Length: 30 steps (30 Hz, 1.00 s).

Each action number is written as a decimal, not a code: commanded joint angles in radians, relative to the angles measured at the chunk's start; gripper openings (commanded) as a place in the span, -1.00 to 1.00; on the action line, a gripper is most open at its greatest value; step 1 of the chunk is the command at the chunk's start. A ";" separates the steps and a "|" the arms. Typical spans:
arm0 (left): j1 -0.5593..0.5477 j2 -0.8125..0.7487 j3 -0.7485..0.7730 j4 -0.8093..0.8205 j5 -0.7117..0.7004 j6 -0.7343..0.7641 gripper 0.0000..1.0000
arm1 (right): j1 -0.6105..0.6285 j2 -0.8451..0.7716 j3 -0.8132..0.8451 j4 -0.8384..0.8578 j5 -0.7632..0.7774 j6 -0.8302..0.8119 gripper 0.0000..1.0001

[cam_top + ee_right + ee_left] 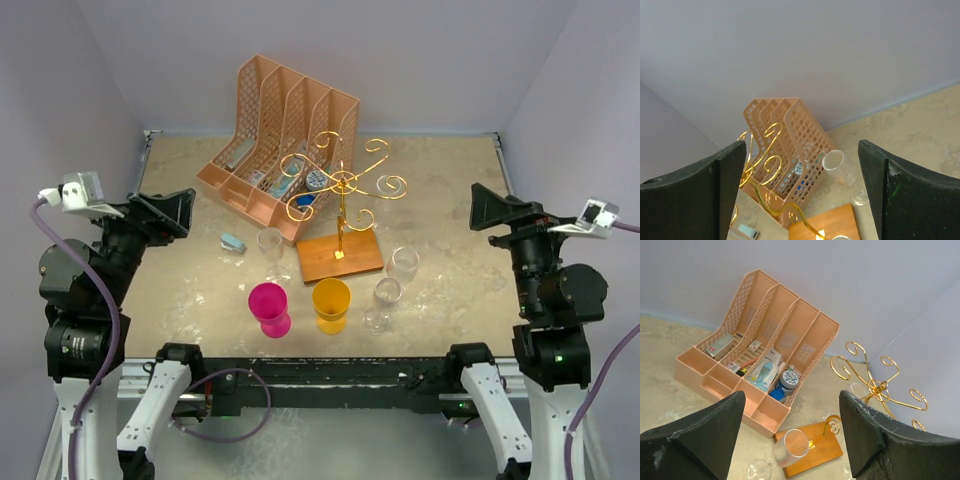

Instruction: Place the wine glass upside down on the wine glass rack

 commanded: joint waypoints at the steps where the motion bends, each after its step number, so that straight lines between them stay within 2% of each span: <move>1: 0.008 0.025 -0.041 0.062 0.041 -0.062 0.46 | -0.004 -0.004 -0.007 -0.006 -0.048 0.005 0.89; 4: 0.008 0.034 -0.071 0.102 0.028 -0.060 0.47 | -0.004 0.027 -0.014 -0.011 -0.036 0.066 0.80; 10: 0.009 0.060 -0.150 0.260 0.104 -0.076 0.47 | -0.004 0.122 -0.034 0.049 -0.151 -0.048 0.72; 15: 0.009 0.092 -0.177 0.305 0.169 -0.089 0.45 | -0.004 0.245 -0.043 -0.006 -0.157 -0.131 0.64; 20: 0.009 0.116 -0.174 0.322 0.252 -0.062 0.45 | -0.004 0.372 -0.040 -0.065 -0.251 -0.223 0.39; 30: 0.009 0.132 -0.174 0.361 0.320 -0.078 0.46 | 0.032 0.638 0.007 0.031 -0.265 -0.250 0.20</move>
